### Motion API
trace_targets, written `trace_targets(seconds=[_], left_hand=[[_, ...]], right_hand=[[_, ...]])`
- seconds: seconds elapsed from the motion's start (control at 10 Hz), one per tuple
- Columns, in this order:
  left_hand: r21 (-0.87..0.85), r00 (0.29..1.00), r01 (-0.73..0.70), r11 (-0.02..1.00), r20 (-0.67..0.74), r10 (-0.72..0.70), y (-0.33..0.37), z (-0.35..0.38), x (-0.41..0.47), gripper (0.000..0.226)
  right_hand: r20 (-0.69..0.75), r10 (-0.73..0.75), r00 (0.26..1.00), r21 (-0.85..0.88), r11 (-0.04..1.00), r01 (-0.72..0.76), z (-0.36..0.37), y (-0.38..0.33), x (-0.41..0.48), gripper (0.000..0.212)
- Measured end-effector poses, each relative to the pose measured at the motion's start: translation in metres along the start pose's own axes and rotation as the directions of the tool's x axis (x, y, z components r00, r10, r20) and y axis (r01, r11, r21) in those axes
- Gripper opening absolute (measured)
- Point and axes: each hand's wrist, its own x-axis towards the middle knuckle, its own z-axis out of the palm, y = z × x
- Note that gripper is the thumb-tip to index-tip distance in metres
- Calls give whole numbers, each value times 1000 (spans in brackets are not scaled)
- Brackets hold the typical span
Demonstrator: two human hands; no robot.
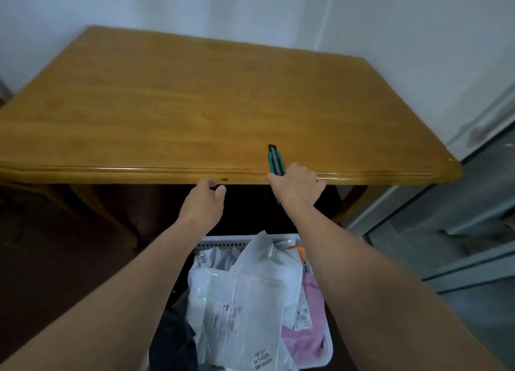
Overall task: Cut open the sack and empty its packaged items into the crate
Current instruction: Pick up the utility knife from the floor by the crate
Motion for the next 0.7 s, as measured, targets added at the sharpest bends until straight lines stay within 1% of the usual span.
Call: trace_targets(seconds=[0.2,0.3,0.4,0.6,0.7], left_hand=[[-25,999,25,999,-28,-26,2,0,45,43],[-41,999,17,999,-47,-19,3,-4,58,43],[-28,998,-2,1000,-62,1,-1,-8,69,43],[-30,998,24,999,-65,-26,-5,-15,84,44],[-36,996,35,999,-79,-38,-4,-19,84,44]], right_hand=[[20,-83,996,-59,995,84,24,-44,53,32],[32,-82,996,-65,994,84,33,-57,70,39],[30,-80,996,-75,994,82,41,-66,82,40],[6,-73,997,-80,994,73,47,-78,92,42],[56,-69,996,-71,995,73,41,-78,89,57]])
